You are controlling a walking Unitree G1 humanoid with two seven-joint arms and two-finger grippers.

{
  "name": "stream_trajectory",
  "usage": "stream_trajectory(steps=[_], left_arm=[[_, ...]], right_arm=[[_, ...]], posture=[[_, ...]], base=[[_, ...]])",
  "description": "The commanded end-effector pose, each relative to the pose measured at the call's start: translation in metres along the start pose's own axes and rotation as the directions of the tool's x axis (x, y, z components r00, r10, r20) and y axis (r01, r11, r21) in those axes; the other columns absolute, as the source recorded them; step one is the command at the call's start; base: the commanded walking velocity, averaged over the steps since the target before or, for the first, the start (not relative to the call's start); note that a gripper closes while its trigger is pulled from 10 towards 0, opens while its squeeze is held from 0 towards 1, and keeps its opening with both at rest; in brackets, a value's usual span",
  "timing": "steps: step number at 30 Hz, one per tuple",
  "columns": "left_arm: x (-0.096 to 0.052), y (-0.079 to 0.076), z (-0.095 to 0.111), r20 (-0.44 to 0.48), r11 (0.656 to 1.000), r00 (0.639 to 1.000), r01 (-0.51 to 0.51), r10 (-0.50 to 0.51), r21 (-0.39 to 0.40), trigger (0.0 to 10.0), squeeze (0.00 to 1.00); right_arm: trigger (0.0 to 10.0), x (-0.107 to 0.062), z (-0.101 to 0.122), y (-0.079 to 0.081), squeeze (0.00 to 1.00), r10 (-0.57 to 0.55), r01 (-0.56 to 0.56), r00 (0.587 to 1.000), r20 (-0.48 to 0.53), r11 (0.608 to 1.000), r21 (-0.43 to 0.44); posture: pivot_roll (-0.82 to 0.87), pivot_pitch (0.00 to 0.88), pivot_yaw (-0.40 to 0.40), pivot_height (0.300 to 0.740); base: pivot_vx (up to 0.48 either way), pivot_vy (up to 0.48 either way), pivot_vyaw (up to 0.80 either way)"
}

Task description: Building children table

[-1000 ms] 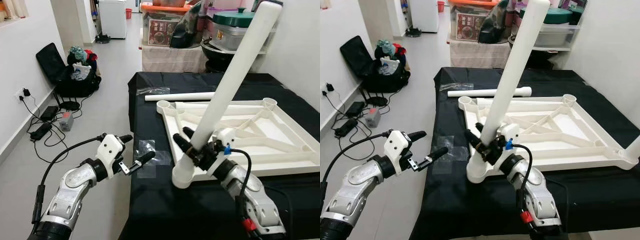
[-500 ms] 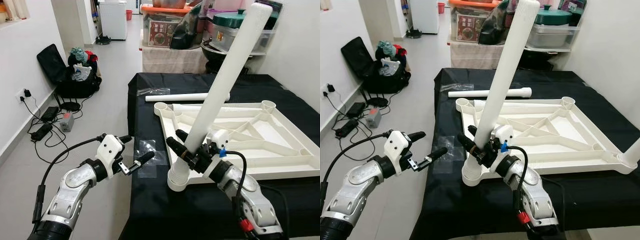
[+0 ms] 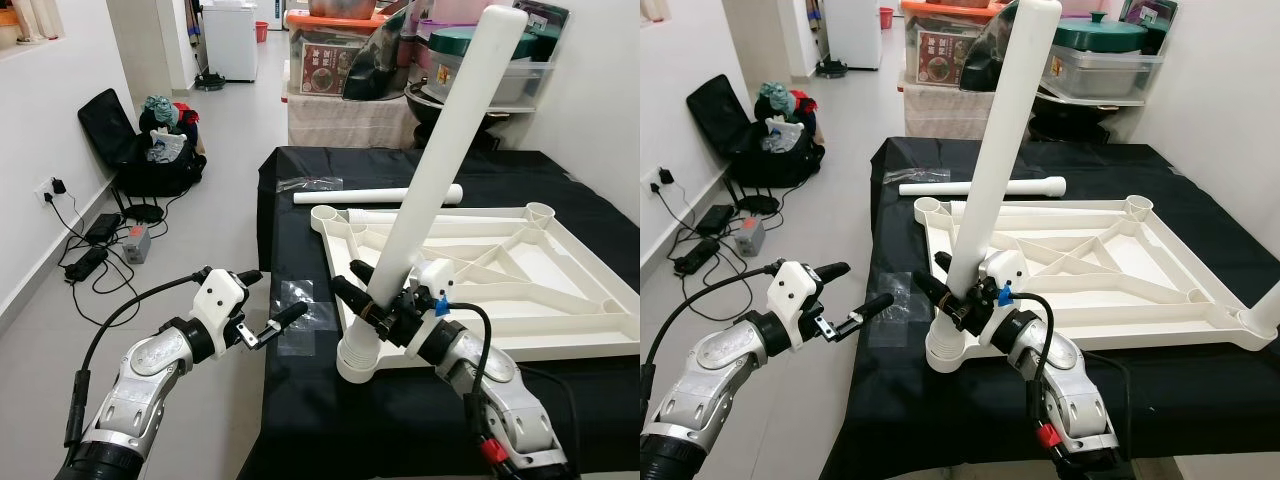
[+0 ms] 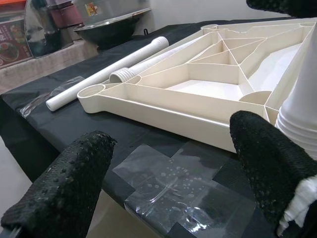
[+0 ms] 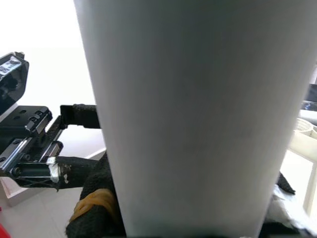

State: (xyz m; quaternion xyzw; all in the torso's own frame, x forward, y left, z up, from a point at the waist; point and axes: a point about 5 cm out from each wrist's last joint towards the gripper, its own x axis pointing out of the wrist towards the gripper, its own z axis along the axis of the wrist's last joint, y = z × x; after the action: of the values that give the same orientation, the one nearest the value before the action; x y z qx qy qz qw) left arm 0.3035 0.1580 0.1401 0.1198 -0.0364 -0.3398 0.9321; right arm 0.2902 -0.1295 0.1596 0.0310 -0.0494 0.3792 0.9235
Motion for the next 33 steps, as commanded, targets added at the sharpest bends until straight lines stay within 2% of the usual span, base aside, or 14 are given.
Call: stream_trajectory(steps=[1, 12, 21, 33], left_arm=[[0.0011, 0.0002, -0.0017, 0.002, 1.000, 1.000, -0.006, 0.006, -0.006, 10.0, 0.00], [0.0017, -0.0003, -0.0019, 0.002, 1.000, 1.000, -0.008, 0.008, -0.011, 10.0, 0.00], [0.0031, -0.0019, -0.0021, 0.005, 1.000, 1.000, -0.011, 0.011, -0.017, 10.0, 0.00], [0.0033, -0.0027, -0.0029, 0.004, 1.000, 1.000, -0.012, 0.012, -0.020, 10.0, 0.00]], right_arm=[[0.0, -0.0047, -0.0257, 0.0001, 0.00, -0.028, 0.035, 0.993, -0.118, 0.998, 0.057], [0.0, -0.0046, -0.0306, -0.0006, 0.00, -0.057, 0.067, 0.987, -0.150, 0.996, 0.060], [0.0, -0.0047, -0.0342, -0.0039, 0.00, -0.052, 0.054, 0.977, -0.208, 0.998, 0.008], [0.0, -0.0030, -0.0332, -0.0058, 0.00, -0.059, 0.063, 0.976, -0.208, 0.998, 0.011]], posture=[[0.05, 0.000, -0.073, 0.740], [0.05, 0.000, -0.075, 0.740], [0.05, 0.000, -0.080, 0.740], [0.05, 0.000, -0.083, 0.740]], base=[[0.000, 0.000, 0.00], [0.000, 0.000, 0.00], [0.000, 0.000, 0.00], [0.000, 0.000, 0.00]])
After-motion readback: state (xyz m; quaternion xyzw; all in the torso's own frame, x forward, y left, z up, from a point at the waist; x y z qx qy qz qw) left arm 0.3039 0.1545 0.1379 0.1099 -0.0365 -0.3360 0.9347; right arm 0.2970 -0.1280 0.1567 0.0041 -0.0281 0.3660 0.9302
